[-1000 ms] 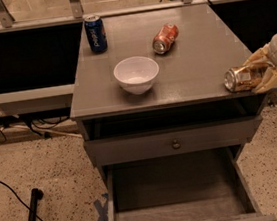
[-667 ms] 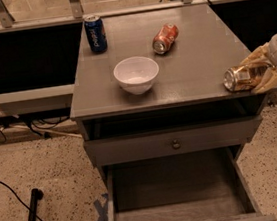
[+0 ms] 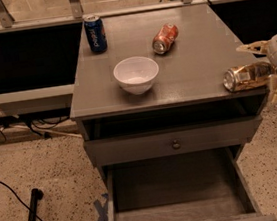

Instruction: Pick orange can from middle drawer and place on counter

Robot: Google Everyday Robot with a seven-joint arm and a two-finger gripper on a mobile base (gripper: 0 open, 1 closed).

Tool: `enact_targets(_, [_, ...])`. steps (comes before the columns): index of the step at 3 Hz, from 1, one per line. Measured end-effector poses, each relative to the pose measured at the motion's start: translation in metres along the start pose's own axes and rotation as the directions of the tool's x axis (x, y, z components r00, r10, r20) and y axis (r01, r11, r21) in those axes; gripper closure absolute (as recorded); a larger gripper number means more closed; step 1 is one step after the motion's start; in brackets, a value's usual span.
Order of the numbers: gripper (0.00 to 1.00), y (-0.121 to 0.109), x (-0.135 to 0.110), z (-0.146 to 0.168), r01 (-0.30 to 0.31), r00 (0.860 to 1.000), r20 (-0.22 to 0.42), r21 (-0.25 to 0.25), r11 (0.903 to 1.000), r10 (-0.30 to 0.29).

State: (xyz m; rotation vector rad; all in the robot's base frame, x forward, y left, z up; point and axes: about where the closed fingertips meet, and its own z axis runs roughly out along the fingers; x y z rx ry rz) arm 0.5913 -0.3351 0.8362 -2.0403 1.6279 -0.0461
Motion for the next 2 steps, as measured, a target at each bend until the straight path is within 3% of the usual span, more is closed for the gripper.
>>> enact_targets(1, [0.00, 0.0041, 0.0058, -0.0070, -0.032, 0.999, -0.005, 0.059, 0.9978, 0.032])
enact_targets(2, [0.00, 0.0036, 0.0087, -0.0066, -0.036, 0.999, -0.008, 0.069, 0.9970, 0.036])
